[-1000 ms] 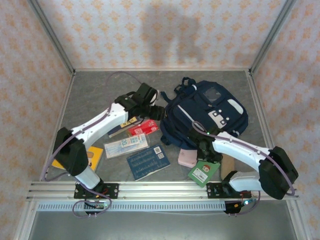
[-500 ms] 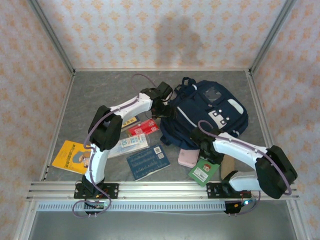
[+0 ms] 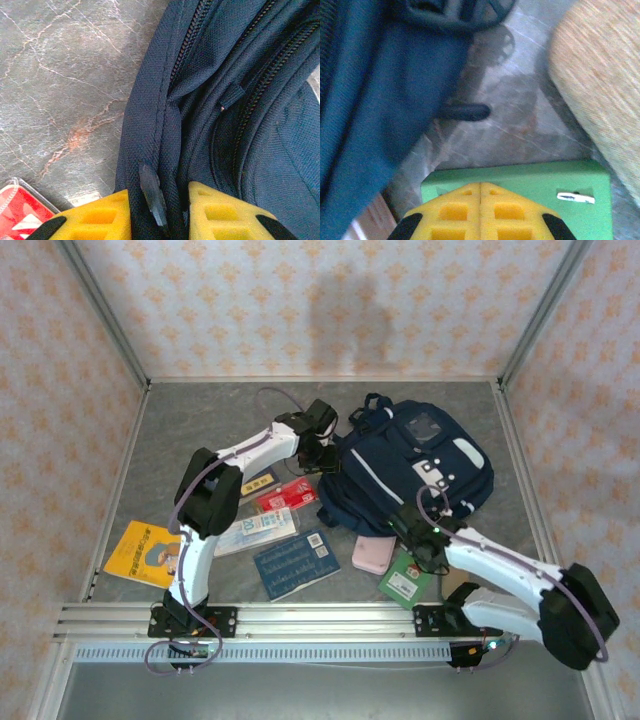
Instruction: Pack the student bag
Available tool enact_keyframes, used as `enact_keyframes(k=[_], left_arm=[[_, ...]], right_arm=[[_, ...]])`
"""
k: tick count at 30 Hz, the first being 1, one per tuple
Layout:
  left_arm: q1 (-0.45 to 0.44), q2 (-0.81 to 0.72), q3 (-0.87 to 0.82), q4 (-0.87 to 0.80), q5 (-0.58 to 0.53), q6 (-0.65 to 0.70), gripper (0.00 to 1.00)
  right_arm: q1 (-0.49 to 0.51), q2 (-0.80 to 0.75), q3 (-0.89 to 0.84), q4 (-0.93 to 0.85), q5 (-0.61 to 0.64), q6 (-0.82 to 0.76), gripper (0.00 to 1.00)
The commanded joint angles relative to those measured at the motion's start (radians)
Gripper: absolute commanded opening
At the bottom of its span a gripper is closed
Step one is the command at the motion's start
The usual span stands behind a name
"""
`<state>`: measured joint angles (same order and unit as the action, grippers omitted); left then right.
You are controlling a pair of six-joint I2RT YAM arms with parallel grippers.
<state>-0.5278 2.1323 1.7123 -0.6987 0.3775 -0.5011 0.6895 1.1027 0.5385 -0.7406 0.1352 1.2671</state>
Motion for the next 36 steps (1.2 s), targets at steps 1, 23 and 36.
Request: enact_keyframes(k=[1,23,36], left_arm=[[0.054,0.015,-0.051,-0.008,-0.025,-0.026,0.26],[0.098,-0.022,-0.060,-0.008,0.038,-0.014,0.24],[0.107,-0.034,-0.089,-0.009,0.044,-0.012,0.26]], right_arm=[[-0.005,0.088,0.111,0.058,0.148,-0.011,0.00],[0.175,0.092,0.159,-0.354,-0.298,-0.206,0.00],[0.132,0.364,0.174,-0.099,-0.123,-0.198,0.00]])
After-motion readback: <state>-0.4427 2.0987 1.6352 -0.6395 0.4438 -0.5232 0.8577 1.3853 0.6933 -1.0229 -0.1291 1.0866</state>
